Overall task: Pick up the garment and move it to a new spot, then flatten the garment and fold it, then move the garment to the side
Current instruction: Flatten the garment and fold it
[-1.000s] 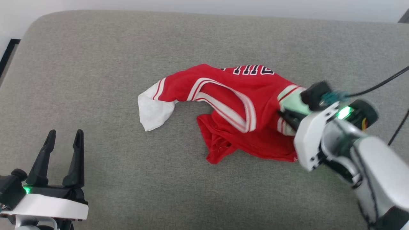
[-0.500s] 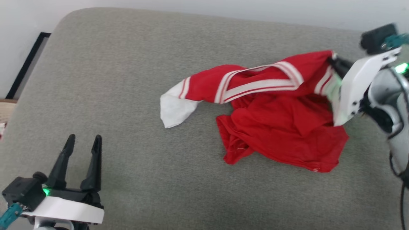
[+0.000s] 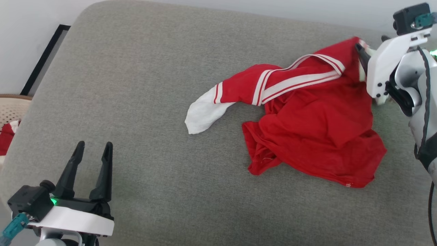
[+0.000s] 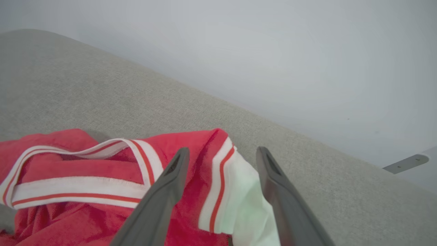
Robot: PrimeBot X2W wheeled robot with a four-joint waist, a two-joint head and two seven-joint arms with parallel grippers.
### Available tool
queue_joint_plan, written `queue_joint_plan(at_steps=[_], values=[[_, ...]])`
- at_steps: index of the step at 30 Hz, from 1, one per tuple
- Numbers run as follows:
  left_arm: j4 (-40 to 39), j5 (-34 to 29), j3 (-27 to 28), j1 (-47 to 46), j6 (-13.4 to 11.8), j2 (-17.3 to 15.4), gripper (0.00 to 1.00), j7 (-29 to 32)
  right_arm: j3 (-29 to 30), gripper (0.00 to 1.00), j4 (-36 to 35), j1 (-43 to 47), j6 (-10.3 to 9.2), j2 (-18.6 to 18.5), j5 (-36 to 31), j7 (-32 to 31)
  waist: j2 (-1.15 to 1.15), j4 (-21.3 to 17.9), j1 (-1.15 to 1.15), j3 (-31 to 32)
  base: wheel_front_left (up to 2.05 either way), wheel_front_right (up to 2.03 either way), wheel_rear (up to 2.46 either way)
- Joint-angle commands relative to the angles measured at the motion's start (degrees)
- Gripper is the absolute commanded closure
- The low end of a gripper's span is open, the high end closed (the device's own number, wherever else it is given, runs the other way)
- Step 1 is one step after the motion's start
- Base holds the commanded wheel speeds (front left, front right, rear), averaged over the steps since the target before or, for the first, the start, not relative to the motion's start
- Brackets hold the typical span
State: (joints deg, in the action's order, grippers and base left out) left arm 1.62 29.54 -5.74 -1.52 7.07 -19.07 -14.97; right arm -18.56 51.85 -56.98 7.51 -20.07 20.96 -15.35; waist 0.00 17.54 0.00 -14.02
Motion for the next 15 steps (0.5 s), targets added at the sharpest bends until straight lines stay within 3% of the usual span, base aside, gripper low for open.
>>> queue_joint_plan(at_steps=[1,8,15], values=[[0.08,-0.32,0.49,-0.49,0.27,-0.16,0.00,-0.28,-0.87,0.00,0.78,-1.20,-0.04,0.13,-0.32,1.42,0.00,-0.61,0.00,-0.01,0.00,0.00,0.00],[-0.17,-0.38,1.49,-0.05,0.40,-0.60,0.00,-0.28,-4.97,0.00,-0.44,-1.75,-0.04,0.35,2.08,4.24,0.00,-2.65,0.00,0.18,0.00,0.00,0.00],[-0.80,-0.35,2.68,1.09,0.36,-1.20,0.00,-0.28,-10.97,0.00,-8.46,2.72,-0.04,-0.76,7.65,4.02,0.00,-5.26,0.00,0.77,0.00,0.00,0.00]])
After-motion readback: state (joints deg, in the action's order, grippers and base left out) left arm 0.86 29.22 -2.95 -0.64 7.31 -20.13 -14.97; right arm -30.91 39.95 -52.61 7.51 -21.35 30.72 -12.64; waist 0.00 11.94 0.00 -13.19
